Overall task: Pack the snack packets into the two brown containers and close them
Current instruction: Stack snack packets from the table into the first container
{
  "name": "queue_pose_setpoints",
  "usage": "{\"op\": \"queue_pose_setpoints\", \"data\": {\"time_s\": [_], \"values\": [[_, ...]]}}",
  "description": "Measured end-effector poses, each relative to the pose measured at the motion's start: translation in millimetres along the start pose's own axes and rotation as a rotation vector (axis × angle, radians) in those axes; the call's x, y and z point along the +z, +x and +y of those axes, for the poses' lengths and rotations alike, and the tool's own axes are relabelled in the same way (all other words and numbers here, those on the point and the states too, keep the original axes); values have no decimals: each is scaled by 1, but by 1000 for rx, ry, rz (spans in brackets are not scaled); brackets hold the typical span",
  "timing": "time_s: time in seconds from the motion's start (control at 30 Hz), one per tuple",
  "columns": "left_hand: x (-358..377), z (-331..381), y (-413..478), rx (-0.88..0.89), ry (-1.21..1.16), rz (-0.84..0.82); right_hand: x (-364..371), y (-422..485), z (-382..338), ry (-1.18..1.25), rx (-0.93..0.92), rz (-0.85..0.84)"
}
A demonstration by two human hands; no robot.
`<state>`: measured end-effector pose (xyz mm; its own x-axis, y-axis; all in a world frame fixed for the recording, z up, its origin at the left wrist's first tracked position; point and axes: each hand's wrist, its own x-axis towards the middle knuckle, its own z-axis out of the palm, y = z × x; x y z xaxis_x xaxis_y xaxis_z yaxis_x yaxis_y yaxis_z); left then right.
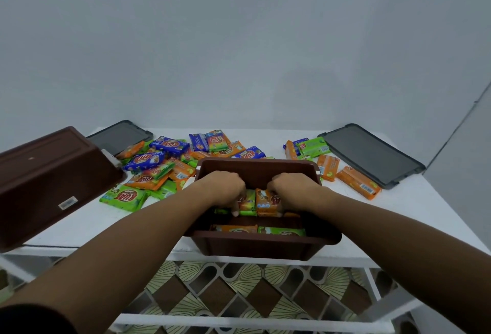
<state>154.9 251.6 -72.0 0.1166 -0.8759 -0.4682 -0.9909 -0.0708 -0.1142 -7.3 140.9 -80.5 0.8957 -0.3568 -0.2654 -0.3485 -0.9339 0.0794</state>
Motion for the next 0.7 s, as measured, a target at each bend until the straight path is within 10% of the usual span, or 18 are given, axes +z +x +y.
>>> {"op": "queue_pose_setpoints", "data": {"time_s": [0.37, 0.7], "values": [[-75, -31, -27, 102, -788, 600, -89, -26, 42, 642, 121, 466], [-120, -12, 21, 50, -957, 666, -104, -19, 127, 670, 222, 602]]}}
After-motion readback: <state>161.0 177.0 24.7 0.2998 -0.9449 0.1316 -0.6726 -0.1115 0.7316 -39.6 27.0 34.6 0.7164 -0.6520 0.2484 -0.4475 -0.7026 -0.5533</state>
